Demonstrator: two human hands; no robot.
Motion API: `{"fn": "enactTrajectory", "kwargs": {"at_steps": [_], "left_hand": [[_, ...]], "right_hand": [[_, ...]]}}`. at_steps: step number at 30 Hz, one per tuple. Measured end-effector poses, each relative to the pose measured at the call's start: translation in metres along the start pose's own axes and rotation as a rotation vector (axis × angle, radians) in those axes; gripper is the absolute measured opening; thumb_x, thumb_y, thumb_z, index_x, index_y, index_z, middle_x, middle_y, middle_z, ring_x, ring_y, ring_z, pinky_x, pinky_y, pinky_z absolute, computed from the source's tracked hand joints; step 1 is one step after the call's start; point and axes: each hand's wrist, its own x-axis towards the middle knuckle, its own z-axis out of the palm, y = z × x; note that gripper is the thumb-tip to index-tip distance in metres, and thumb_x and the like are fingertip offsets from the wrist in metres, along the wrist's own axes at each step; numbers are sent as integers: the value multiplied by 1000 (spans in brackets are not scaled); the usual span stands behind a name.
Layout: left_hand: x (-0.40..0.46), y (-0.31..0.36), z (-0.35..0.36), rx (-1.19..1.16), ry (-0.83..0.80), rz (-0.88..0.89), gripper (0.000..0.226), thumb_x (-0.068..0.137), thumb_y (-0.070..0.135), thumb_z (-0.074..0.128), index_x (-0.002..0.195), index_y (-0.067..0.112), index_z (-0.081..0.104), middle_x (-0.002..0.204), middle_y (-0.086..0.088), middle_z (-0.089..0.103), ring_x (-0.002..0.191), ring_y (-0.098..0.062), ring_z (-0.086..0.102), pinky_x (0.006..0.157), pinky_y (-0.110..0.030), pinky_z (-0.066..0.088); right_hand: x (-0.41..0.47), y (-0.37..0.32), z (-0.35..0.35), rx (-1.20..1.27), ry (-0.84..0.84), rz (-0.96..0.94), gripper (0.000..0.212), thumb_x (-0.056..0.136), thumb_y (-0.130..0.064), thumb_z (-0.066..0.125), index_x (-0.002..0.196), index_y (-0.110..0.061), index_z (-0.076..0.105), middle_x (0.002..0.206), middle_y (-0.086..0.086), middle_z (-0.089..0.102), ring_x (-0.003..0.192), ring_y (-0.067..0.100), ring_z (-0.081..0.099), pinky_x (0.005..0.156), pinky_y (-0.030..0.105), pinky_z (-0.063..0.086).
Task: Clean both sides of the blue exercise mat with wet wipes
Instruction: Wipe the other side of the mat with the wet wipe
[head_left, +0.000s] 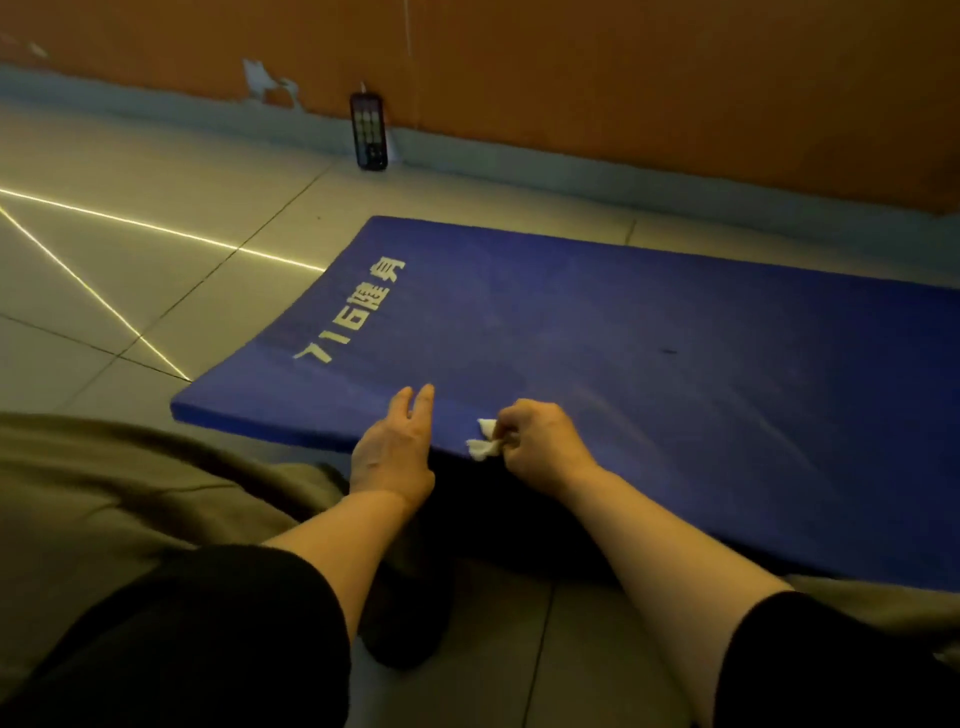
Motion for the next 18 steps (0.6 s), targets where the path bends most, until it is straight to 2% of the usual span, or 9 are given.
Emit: {"fn": "enactTrajectory", "kwargs": {"at_steps": [1, 3, 5, 7, 10, 12, 15, 18], "left_hand": [[0, -1, 5, 23, -108, 6, 84, 87, 7, 56, 154, 19, 7, 158, -5, 17, 124, -31, 50, 96, -37, 44], [4, 0, 15, -14, -240, 41, 70, 87, 11, 57, 149, 15, 24, 151, -7, 31, 128, -30, 45, 101, -38, 42], [8, 0, 20, -103, -196, 33, 49, 89, 12, 53, 137, 13, 42, 142, -8, 45, 125, -29, 47, 101, -38, 39], [16, -3, 23, -153, -141, 32, 44, 95, 21, 50, 139, 14, 44, 146, -5, 44, 130, -26, 44, 104, -36, 36], [29, -11, 19, -40, -237, 143, 64, 96, 44, 53, 150, 18, 30, 158, 2, 26, 143, -19, 27, 113, -32, 25], [44, -15, 10, 99, -294, 239, 72, 90, 52, 57, 149, 20, 32, 156, 1, 30, 139, -23, 31, 113, -35, 28], [71, -12, -12, 292, -415, 397, 78, 81, 55, 67, 144, 18, 40, 150, -3, 38, 130, -27, 41, 108, -40, 36], [93, 3, -25, 464, -562, 514, 96, 76, 57, 72, 151, 18, 26, 158, -3, 21, 136, -29, 36, 111, -41, 33]], "right_hand": [[-1, -1, 12, -36, -47, -24, 18, 86, -18, 57, 92, -6, 69, 100, 15, 61, 93, 33, 57, 71, 27, 38], [-7, 7, 26, -64, -124, -37, 19, 87, -18, 56, 92, -3, 68, 99, 14, 56, 91, 34, 55, 70, 29, 40], [-10, 25, 22, -54, -138, -8, 14, 82, -15, 62, 84, -3, 68, 95, 12, 56, 89, 33, 57, 72, 32, 43], [-9, 45, 5, -51, -119, 89, 12, 76, -18, 71, 74, -7, 67, 88, 7, 54, 85, 29, 57, 69, 29, 41], [-8, 50, 0, -93, -45, 175, 20, 74, -23, 75, 79, -5, 68, 89, 7, 52, 82, 27, 54, 65, 27, 35], [-7, 27, 18, -114, -46, 105, 27, 75, -26, 72, 87, -3, 68, 95, 11, 55, 86, 31, 55, 68, 30, 37], [-1, -12, 48, -7, -6, -35, 25, 81, -28, 66, 85, -3, 62, 95, 11, 54, 86, 30, 53, 73, 36, 41], [2, -6, 50, -15, -23, -78, 16, 85, -21, 62, 85, -5, 57, 97, 11, 52, 88, 30, 52, 71, 32, 38]]}}
